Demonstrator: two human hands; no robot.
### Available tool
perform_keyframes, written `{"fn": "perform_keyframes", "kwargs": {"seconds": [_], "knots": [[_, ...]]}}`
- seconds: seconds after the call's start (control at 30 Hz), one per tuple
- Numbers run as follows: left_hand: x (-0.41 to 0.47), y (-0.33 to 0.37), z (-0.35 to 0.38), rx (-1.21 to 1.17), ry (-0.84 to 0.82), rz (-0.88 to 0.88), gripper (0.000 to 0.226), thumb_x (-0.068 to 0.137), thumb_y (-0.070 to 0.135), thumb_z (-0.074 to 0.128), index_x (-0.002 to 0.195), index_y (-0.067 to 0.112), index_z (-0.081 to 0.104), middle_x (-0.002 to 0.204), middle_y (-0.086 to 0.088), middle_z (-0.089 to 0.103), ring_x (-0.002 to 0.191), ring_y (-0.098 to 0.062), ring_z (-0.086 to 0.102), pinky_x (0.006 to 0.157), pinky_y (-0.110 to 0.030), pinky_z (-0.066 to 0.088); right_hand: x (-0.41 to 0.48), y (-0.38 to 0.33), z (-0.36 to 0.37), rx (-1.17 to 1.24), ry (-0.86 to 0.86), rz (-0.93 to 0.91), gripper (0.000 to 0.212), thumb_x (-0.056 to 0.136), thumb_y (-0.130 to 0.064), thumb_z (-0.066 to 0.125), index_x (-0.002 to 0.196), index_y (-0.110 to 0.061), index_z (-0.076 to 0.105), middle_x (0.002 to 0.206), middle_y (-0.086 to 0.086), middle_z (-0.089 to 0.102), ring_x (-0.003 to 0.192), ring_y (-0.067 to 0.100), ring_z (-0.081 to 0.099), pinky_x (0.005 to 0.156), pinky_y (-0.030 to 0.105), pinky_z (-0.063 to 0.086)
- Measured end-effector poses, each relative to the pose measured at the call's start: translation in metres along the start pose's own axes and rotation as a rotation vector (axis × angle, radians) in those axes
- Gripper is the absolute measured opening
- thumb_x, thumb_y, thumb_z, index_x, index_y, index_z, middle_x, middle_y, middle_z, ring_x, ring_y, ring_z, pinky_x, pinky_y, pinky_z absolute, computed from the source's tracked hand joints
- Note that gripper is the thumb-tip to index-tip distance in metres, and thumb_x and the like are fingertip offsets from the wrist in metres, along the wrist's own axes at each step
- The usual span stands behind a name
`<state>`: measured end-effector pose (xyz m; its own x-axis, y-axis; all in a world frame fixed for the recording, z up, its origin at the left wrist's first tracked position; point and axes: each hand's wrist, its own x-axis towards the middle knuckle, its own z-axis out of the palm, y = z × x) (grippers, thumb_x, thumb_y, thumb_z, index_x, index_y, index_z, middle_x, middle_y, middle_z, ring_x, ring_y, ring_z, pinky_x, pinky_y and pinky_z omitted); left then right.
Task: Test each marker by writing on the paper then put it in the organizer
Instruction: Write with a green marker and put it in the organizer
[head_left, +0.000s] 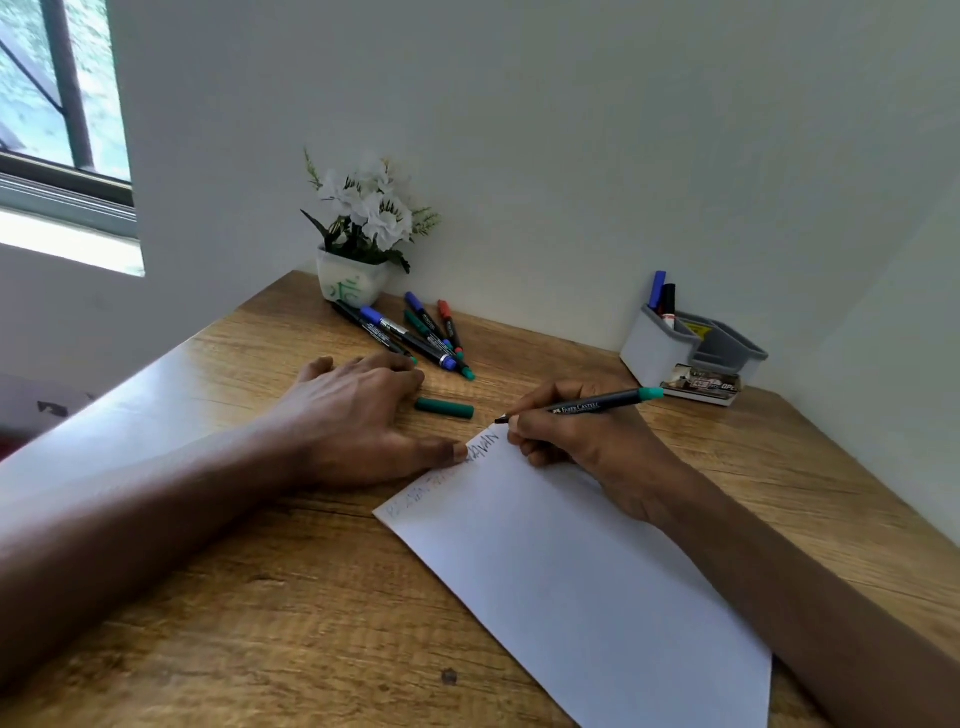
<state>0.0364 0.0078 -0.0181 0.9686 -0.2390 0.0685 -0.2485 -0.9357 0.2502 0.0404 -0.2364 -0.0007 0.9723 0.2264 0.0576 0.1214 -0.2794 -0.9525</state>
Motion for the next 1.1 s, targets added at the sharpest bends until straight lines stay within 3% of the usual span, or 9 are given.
{"fn": "perform_keyframes", "kwargs": {"seconds": [0.1,0.27,0.83,1.1], "knots": [[-0.001,0.001,0.000,0.001,0.000,-0.005,0.123,0.056,0.102,0.026,0.157,0.032,0.032,0.165,0.011,0.025,0.149,-0.011,0.026,0.122,-0.051,0.017,0.002,-0.001,0.006,0.000,0.047,0.005,0.007,0.082,-0.005,0.077,0.076,-0.005,0.072,0.069,0.012,0.074,0.053,0.014,0.064,0.049,0.023,0.053],[-0.001,0.002,-0.001,0.003,-0.019,-0.013,0.118,0.061,0.100,0.032,0.158,0.032,0.030,0.166,0.011,0.023,0.149,-0.012,0.025,0.122,-0.052,0.017,0.000,0.004,0.012,-0.233,0.139,-0.153,0.017,0.080,-0.012,0.075,0.068,-0.005,0.064,0.050,-0.002,0.059,0.043,0.009,0.048,0.042,0.021,0.039],[-0.004,0.005,-0.004,0.024,-0.040,-0.017,0.106,0.073,0.095,0.040,0.158,0.034,0.028,0.166,0.011,0.021,0.151,-0.013,0.022,0.123,-0.053,0.017,0.001,0.003,0.009,-0.269,0.062,-0.177,0.016,0.084,-0.011,0.072,0.073,-0.002,0.064,0.046,-0.007,0.054,0.039,0.004,0.046,0.041,0.017,0.038],[-0.005,0.005,-0.005,0.021,-0.036,-0.012,0.107,0.070,0.096,0.037,0.157,0.035,0.028,0.166,0.010,0.023,0.151,-0.013,0.022,0.123,-0.053,0.017,0.001,0.004,0.009,-0.229,0.074,-0.175,0.023,0.084,-0.010,0.073,0.064,-0.013,0.061,0.047,-0.002,0.056,0.040,0.009,0.049,0.038,0.018,0.038]]}}
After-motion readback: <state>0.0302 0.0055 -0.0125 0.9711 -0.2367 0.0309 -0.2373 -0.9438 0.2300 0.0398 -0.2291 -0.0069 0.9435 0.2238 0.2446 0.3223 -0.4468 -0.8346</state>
